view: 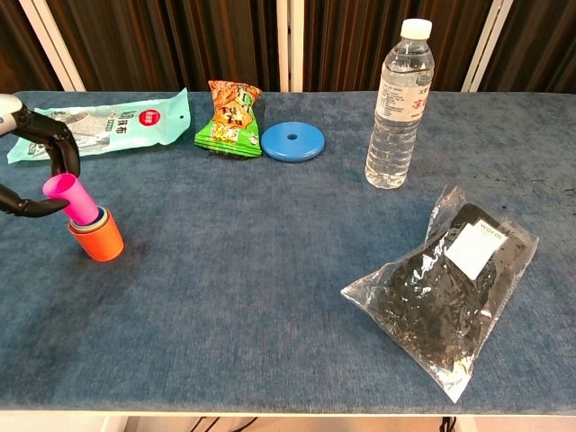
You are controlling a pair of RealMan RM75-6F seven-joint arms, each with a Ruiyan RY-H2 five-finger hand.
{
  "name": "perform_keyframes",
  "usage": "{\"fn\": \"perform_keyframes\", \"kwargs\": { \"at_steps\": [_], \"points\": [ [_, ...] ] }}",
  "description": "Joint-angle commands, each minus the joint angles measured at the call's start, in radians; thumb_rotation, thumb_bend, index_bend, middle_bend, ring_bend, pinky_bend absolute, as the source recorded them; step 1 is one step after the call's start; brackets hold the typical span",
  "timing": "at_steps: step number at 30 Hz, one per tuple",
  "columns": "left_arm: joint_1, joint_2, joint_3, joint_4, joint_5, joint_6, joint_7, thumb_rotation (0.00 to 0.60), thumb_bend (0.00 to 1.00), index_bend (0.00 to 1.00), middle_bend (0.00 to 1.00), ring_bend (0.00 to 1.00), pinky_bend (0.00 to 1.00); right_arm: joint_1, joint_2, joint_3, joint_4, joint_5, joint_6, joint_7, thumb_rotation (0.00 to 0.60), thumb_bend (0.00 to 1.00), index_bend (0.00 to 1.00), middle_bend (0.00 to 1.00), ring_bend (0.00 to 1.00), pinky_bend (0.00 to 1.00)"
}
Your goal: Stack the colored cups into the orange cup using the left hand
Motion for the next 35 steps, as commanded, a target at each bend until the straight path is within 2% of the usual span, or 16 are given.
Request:
{"fn": "perform_keyframes", "kwargs": {
  "at_steps": [1, 4, 8, 10, 15, 18, 21, 26, 35],
  "points": [
    [-0.002, -0.006, -0.003, 0.012, -0.008, -0.015, -0.001, 0.600, 0.27, 0.50, 0.53, 0.21, 0.11, 0.001, -0.001, 0.001, 0.001, 0.002, -0.001, 0.001, 0.600, 0.24, 0.00, 0.00, 0.00, 0.00],
    [-0.002, -0.004, 0.000, 0.015, -0.016, -0.030, 0.004, 0.600, 0.26, 0.39, 0.46, 0.20, 0.10, 0.003, -0.002, 0.001, 0.006, -0.002, -0.002, 0.004, 0.600, 0.24, 0.00, 0.00, 0.00, 0.00],
    [0.004, 0.003, -0.002, 0.010, -0.011, -0.035, -0.018, 0.600, 0.22, 0.17, 0.23, 0.13, 0.10, 0.002, -0.006, 0.003, 0.014, -0.007, 0.006, 0.007, 0.600, 0.24, 0.00, 0.00, 0.00, 0.00],
    [0.010, 0.005, -0.006, 0.009, 0.012, -0.015, -0.026, 0.600, 0.21, 0.12, 0.16, 0.09, 0.09, 0.002, -0.006, 0.004, 0.013, -0.006, 0.007, 0.006, 0.600, 0.24, 0.00, 0.00, 0.00, 0.00],
    [0.050, 0.020, -0.003, 0.002, 0.142, 0.104, -0.043, 0.600, 0.20, 0.11, 0.12, 0.03, 0.08, 0.003, -0.004, 0.000, 0.008, -0.008, 0.003, -0.003, 0.600, 0.24, 0.00, 0.00, 0.00, 0.00],
    [0.096, 0.048, 0.036, 0.049, 0.257, 0.194, -0.061, 0.600, 0.20, 0.11, 0.11, 0.01, 0.05, 0.006, -0.010, -0.007, 0.023, -0.022, 0.000, -0.015, 0.600, 0.24, 0.00, 0.00, 0.00, 0.00],
    [0.153, 0.095, 0.105, 0.120, 0.318, 0.237, -0.041, 0.600, 0.19, 0.07, 0.03, 0.00, 0.00, 0.015, -0.025, -0.019, 0.070, -0.054, -0.007, -0.027, 0.600, 0.24, 0.00, 0.00, 0.00, 0.00],
    [0.233, 0.106, 0.139, 0.222, 0.323, 0.298, -0.081, 0.600, 0.16, 0.03, 0.00, 0.00, 0.00, 0.026, -0.072, -0.023, 0.174, -0.093, 0.000, -0.016, 0.600, 0.24, 0.00, 0.00, 0.00, 0.00],
    [0.313, 0.129, 0.115, 0.266, 0.266, 0.327, -0.189, 0.600, 0.16, 0.03, 0.00, 0.00, 0.00, 0.028, -0.105, -0.031, 0.232, -0.116, 0.013, -0.001, 0.600, 0.24, 0.00, 0.00, 0.00, 0.00]
  ]
}}
